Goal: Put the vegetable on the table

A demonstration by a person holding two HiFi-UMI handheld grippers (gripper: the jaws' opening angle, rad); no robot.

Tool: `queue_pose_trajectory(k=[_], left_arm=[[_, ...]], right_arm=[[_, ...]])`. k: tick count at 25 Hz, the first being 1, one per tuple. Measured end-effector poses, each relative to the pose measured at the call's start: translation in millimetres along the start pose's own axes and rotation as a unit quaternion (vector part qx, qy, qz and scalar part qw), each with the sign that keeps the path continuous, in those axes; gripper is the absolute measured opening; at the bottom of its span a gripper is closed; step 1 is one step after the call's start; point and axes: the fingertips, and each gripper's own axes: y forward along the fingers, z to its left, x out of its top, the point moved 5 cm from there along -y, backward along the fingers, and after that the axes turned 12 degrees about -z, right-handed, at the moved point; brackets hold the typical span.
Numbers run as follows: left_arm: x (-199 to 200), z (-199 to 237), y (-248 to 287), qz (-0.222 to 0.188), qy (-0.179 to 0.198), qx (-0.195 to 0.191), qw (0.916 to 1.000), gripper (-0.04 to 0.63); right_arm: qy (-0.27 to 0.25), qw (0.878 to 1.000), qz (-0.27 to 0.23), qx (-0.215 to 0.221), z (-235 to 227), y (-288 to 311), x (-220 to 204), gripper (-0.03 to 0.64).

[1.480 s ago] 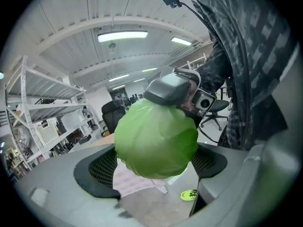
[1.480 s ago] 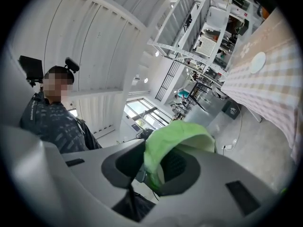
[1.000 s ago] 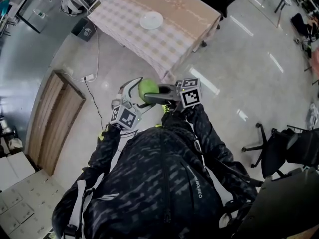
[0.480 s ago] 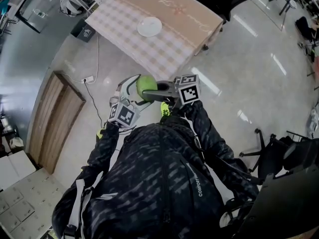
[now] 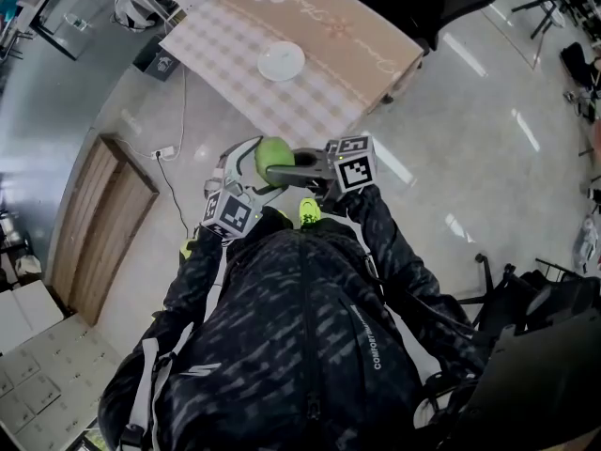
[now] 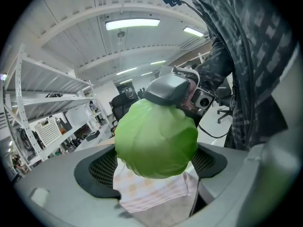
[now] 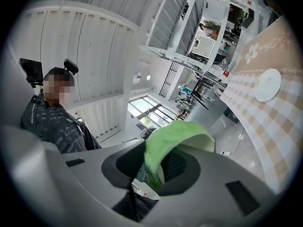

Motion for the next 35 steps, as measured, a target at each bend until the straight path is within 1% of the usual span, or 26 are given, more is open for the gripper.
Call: queue_pose_trajectory(k=[5, 13, 35], left_arm=[[-3.0, 15.9, 7.2, 0.002, 0.006, -0.001, 1.0000, 0.468], [-12.4, 46.7, 18.0, -0.003, 0.009, -0.014, 0.9999, 0.468], [-60.4, 138.5, 47.4, -0.003, 0.001, -0.064, 0.9979, 0.468]], right_arm=[[-0.002, 1.000, -0.005, 0.001, -11.3, 2.1, 12.9, 0.086], [-0.004, 1.000, -0.017, -0.008, -33.3, 11.3, 34.7, 0.086], [0.010, 0.997, -0.055, -0.055, -114.3, 42.6, 92.0, 0.087]])
